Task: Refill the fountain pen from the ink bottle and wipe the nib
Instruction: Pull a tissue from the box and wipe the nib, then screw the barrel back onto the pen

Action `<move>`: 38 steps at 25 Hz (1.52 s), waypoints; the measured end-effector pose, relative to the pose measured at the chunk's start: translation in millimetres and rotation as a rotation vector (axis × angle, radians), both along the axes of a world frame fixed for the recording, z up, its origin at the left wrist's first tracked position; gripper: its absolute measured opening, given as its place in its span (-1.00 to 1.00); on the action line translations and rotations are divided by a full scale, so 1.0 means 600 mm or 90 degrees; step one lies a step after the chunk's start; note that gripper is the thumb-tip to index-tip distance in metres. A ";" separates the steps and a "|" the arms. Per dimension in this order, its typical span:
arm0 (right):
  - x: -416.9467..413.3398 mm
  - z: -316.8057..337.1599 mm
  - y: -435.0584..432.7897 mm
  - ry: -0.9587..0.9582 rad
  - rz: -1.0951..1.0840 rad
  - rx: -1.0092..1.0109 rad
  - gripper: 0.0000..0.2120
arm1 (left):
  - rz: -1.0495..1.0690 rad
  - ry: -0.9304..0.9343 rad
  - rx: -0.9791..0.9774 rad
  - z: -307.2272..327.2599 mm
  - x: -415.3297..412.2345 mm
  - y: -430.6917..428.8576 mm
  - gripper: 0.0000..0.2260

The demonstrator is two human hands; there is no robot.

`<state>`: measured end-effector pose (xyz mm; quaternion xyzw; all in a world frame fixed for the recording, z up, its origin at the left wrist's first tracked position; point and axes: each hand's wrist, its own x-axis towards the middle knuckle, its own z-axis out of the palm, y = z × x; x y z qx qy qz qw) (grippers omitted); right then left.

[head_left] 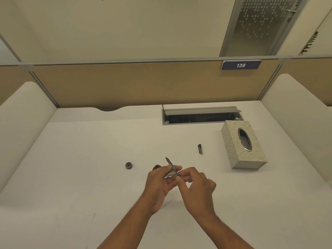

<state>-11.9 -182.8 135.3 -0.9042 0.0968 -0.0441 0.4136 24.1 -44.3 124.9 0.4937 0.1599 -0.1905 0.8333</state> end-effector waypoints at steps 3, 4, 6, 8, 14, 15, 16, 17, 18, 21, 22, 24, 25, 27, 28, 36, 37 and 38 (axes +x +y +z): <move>0.002 -0.005 -0.003 0.012 0.015 -0.002 -0.98 | 0.000 0.012 0.026 -0.012 -0.001 -0.006 -0.69; 0.002 -0.006 -0.005 0.017 0.021 0.004 -0.97 | 0.005 0.015 0.033 -0.015 -0.001 -0.007 -0.70; 0.002 -0.013 -0.014 0.019 0.025 0.023 -0.93 | 0.016 0.019 0.041 -0.022 -0.003 -0.006 -0.71; 0.006 -0.027 -0.028 0.010 -0.011 0.031 -0.90 | 0.038 0.032 0.045 -0.028 -0.005 -0.006 -0.73; 0.043 -0.083 -0.073 0.115 -0.116 -0.056 -0.91 | 0.067 0.069 0.079 -0.044 -0.007 -0.001 -0.77; 0.050 -0.091 -0.077 0.140 -0.112 -0.078 -0.95 | 0.069 0.072 0.078 -0.045 -0.007 0.000 -0.76; 0.057 -0.099 -0.079 0.165 -0.107 -0.102 -0.96 | 0.072 0.075 0.077 -0.047 -0.006 0.000 -0.75; 0.065 -0.108 -0.080 0.188 -0.102 -0.124 -0.92 | 0.074 0.076 0.074 -0.048 -0.005 0.001 -0.75; 0.072 -0.115 -0.080 0.205 -0.096 -0.144 -0.88 | 0.076 0.076 0.072 -0.049 -0.004 0.001 -0.74; 0.087 -0.130 -0.077 0.238 -0.080 -0.194 -0.81 | 0.077 0.074 0.066 -0.047 -0.002 0.003 -0.74; 0.088 -0.134 -0.078 0.245 -0.068 -0.212 -0.80 | 0.075 0.074 0.067 -0.046 -0.001 0.003 -0.75; 0.086 -0.142 -0.081 0.256 -0.048 -0.242 -0.81 | 0.072 0.072 0.068 -0.044 -0.001 0.003 -0.75; 0.085 -0.145 -0.083 0.260 -0.043 -0.254 -0.83 | 0.072 0.071 0.068 -0.043 -0.001 0.004 -0.75; 0.084 -0.148 -0.086 0.262 -0.032 -0.270 -0.87 | 0.073 0.069 0.066 -0.042 0.000 0.006 -0.73; 0.083 -0.148 -0.085 0.261 -0.028 -0.273 -0.89 | 0.073 0.069 0.066 -0.041 0.000 0.007 -0.73; 0.050 -0.060 -0.055 0.101 -0.021 0.001 -0.94 | 0.102 0.037 0.019 -0.023 0.010 0.026 -0.68; 0.041 -0.045 -0.051 0.082 -0.005 0.028 -0.95 | 0.109 0.032 0.011 -0.019 0.012 0.030 -0.68; 0.032 -0.033 -0.048 0.069 0.013 0.045 -0.95 | 0.119 0.030 0.003 -0.016 0.014 0.035 -0.68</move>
